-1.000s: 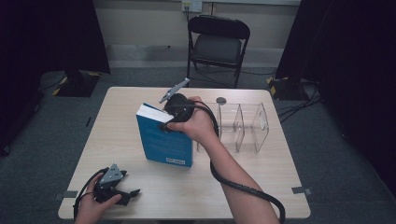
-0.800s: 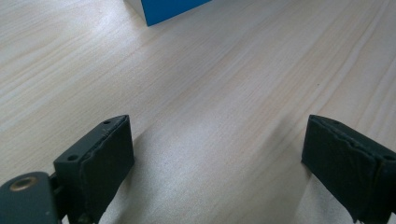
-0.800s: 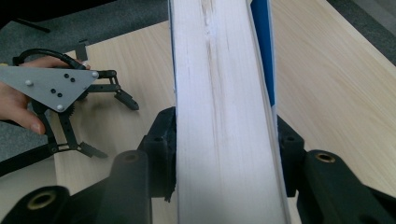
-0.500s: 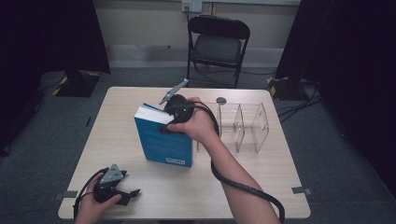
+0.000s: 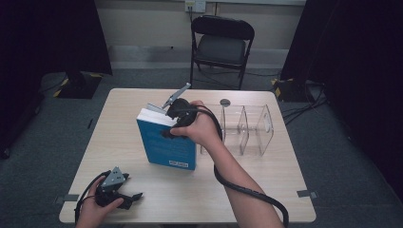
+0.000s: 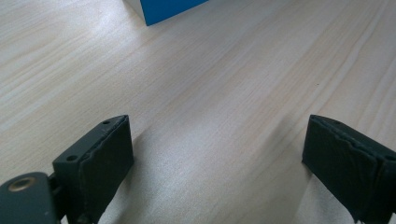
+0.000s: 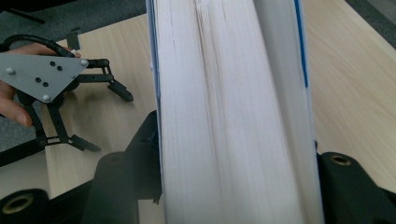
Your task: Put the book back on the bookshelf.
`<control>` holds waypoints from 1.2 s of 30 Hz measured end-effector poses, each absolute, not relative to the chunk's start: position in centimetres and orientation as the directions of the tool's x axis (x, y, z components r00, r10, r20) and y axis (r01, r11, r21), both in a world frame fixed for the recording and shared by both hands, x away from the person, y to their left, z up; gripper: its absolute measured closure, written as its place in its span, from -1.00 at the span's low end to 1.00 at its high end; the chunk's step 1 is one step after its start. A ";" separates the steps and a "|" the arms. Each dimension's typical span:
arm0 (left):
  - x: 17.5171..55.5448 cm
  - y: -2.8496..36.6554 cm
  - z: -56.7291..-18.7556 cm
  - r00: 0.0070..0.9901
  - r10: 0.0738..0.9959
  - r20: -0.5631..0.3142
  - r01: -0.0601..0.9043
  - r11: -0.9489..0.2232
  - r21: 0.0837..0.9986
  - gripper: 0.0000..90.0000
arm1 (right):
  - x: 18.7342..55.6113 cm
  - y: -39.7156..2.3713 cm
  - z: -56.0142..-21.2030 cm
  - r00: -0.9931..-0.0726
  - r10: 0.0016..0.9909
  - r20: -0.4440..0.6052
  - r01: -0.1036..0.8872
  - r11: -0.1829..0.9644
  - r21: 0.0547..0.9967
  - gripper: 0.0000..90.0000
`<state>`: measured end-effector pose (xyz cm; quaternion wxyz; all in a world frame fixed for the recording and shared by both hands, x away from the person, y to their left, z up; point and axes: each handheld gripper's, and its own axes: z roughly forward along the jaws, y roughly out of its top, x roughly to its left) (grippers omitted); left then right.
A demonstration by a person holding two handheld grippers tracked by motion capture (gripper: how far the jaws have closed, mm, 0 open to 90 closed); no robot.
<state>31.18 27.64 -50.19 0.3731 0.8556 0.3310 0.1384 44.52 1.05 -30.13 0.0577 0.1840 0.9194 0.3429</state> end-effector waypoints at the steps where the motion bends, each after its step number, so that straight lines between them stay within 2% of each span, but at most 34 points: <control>1: 31.2 27.6 -50.2 0.743 0.669 -0.010 0.462 -0.503 0.730 -0.82 | 44.6 1.0 -30.1 -0.924 0.381 0.027 0.305 0.695 0.650 -0.01; 9: 31.2 27.6 -50.2 0.745 0.667 -0.013 0.463 -0.504 0.729 -0.84 | 44.6 0.8 -30.3 -0.917 0.398 0.028 0.317 0.685 0.656 0.00; 13: 31.2 27.6 -50.1 0.747 0.665 -0.007 0.463 -0.513 0.723 -0.84 | 44.8 0.6 -30.5 -0.910 0.406 0.086 0.362 0.674 0.644 0.03; 16: 31.2 27.6 -50.1 0.747 0.665 -0.006 0.463 -0.513 0.723 -0.84 | 44.9 0.6 -30.5 -0.907 0.413 0.086 0.371 0.683 0.629 0.03; 19: 31.2 27.6 -50.2 0.747 0.665 -0.008 0.464 -0.512 0.723 -0.85 | 44.8 0.7 -30.6 -0.900 0.429 0.074 0.380 0.692 0.613 -0.05; 20: 31.2 27.6 -50.2 0.744 0.668 -0.014 0.468 -0.507 0.724 -0.85 | 44.9 0.7 -30.6 -0.894 0.444 0.061 0.389 0.701 0.597 -0.18; 21: 31.2 27.6 -50.2 0.746 0.666 -0.009 0.465 -0.511 0.723 -0.85 | 44.8 0.7 -30.7 -0.894 0.444 0.056 0.390 0.711 0.585 -0.23; 31: 31.2 27.6 -50.2 0.745 0.667 -0.012 0.468 -0.509 0.723 -0.85 | 44.7 0.6 -30.9 -0.919 0.394 0.015 0.332 0.752 0.569 -0.10; 36: 31.2 27.6 -50.2 0.748 0.664 -0.008 0.464 -0.514 0.722 -0.85 | 44.8 1.0 -30.7 -0.932 0.363 0.011 0.319 0.803 0.503 -0.02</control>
